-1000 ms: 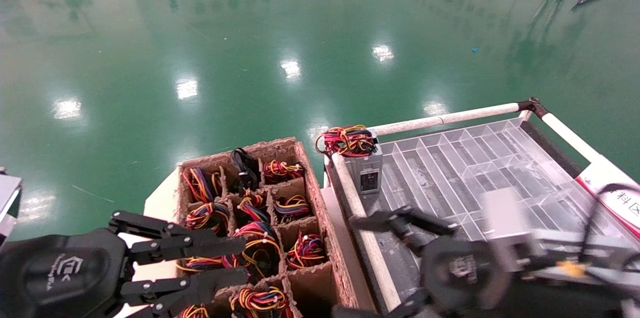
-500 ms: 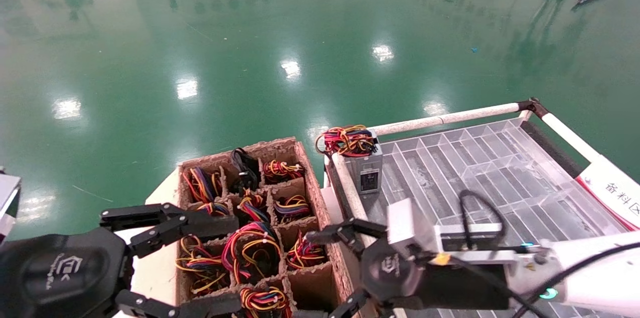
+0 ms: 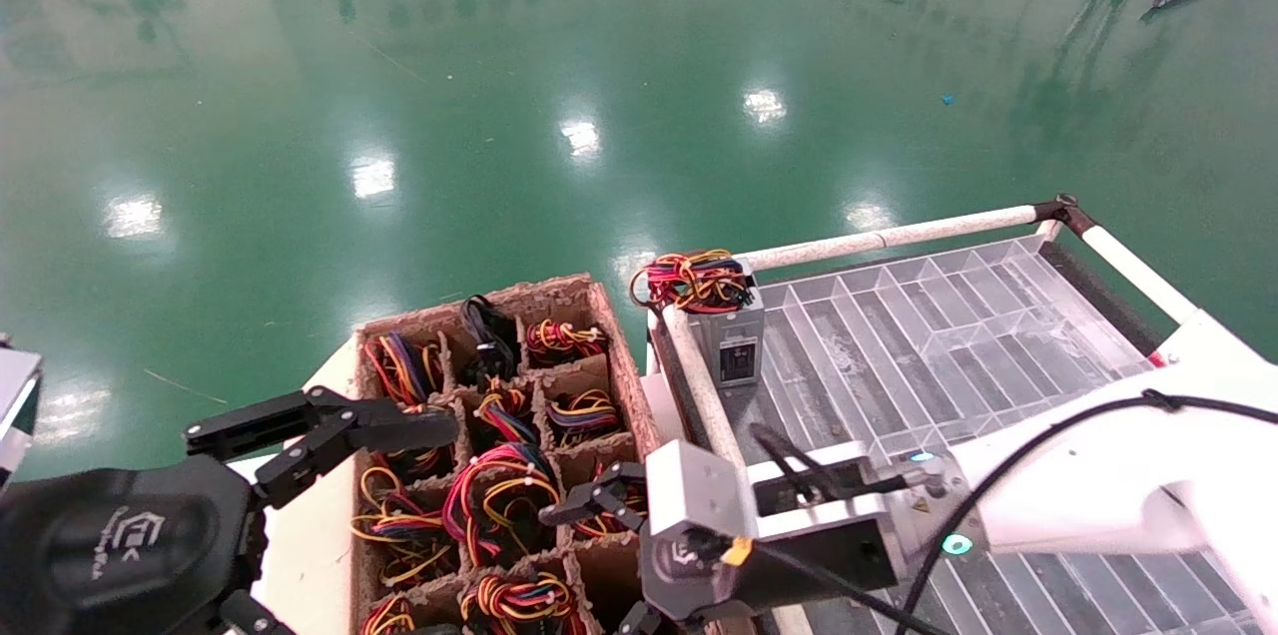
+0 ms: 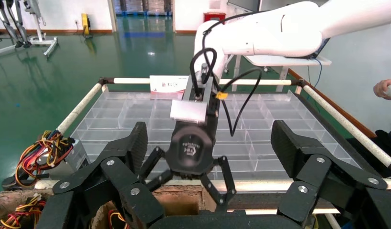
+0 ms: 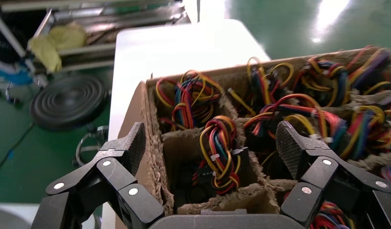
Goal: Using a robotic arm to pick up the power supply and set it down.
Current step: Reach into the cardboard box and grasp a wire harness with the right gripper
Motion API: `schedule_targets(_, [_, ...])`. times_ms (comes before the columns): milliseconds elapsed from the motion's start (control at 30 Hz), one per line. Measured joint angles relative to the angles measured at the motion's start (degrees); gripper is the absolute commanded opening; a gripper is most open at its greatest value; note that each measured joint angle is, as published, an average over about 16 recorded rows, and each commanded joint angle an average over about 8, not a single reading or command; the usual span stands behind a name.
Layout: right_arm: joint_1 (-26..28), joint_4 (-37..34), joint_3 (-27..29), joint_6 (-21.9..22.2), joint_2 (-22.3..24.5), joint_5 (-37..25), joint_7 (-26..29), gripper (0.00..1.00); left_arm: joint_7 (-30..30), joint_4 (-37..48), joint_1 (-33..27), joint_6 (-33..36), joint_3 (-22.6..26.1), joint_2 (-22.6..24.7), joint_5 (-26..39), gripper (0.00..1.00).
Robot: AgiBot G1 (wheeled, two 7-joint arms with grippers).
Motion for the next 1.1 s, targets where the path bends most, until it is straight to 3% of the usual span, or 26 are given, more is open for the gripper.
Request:
schedule_targets(533, [7.0,-8.8,-5.8,1.1,-6.2,-5.1,-8.4,0.00,0.0,0.0,0.0,0.0,0.0,0.0,0.0,1.00])
schedule_targets(1100, [9.8,-13.5,-8.0,1.3,-8.4,-6.5,-11.7,0.00,0.0,0.0,0.0,0.0,0.0,0.0,0.0,1.00])
